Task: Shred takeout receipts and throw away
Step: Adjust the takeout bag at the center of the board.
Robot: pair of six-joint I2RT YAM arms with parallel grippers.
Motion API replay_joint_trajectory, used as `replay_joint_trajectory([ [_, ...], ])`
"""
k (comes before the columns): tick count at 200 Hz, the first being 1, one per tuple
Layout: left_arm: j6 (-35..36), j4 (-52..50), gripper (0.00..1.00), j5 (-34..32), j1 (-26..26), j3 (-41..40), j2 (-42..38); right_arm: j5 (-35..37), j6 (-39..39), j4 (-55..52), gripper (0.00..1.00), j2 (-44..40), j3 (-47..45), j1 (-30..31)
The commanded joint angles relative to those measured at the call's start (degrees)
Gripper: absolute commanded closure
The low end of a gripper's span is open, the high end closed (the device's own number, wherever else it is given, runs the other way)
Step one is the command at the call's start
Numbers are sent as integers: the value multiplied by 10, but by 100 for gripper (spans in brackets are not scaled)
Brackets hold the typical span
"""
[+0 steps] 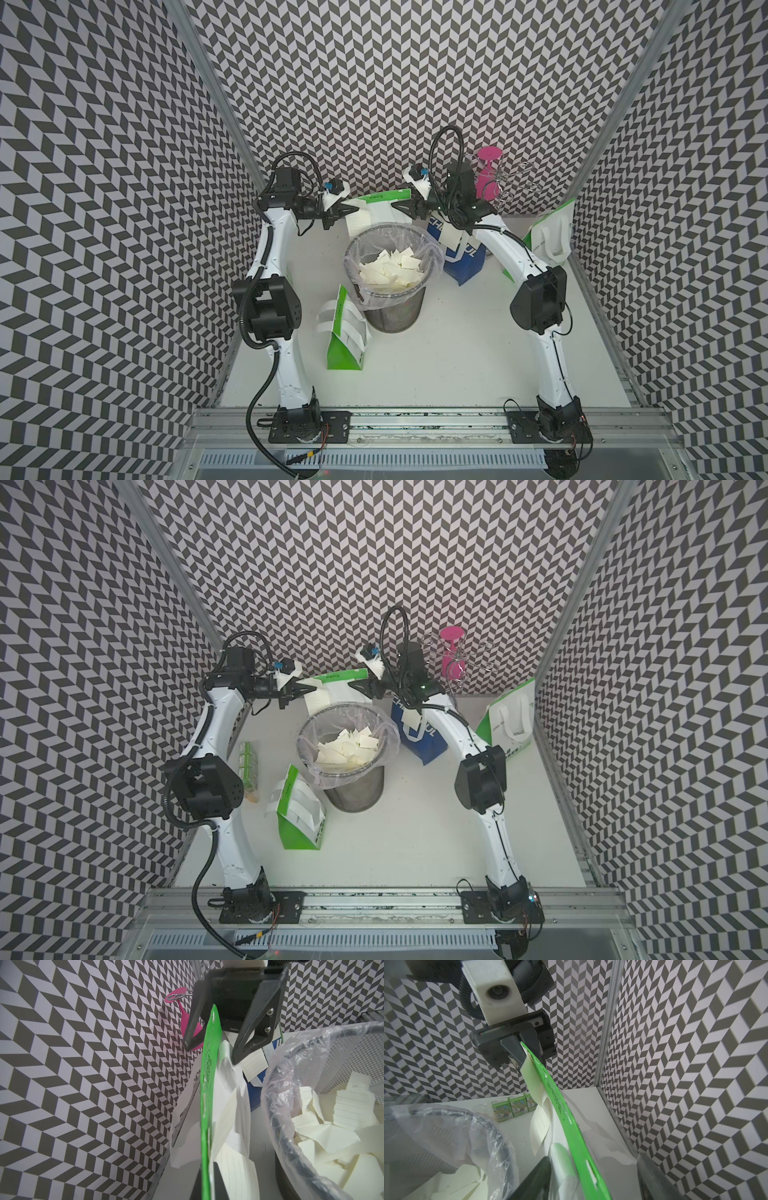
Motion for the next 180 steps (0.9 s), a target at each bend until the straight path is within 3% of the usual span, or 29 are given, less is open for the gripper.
replay_joint_trajectory([
  [1,12,2,100,33,-8,20,4,-26,-1,16,45,13,18,-1],
  [35,-20,24,100,30,-11,21,9,-35,2,22,68,14,22,-2],
  [53,-44,42,100,19,-12,18,10,-34,2,26,95,15,22,-2],
  [60,-56,51,100,16,-12,17,9,-33,3,28,100,15,22,-2],
  [84,-90,80,100,7,-13,7,7,-30,3,33,100,13,22,-1],
  [102,-135,121,93,-6,-14,-13,-2,-27,7,43,100,12,18,-2],
  [140,-217,210,63,-61,-16,-87,-44,-7,32,70,100,10,17,-3],
  [152,-234,234,58,-81,-17,-112,-62,-2,40,77,100,10,17,-3],
  [180,-339,321,48,-192,-27,-175,-116,19,52,84,100,7,15,-3],
])
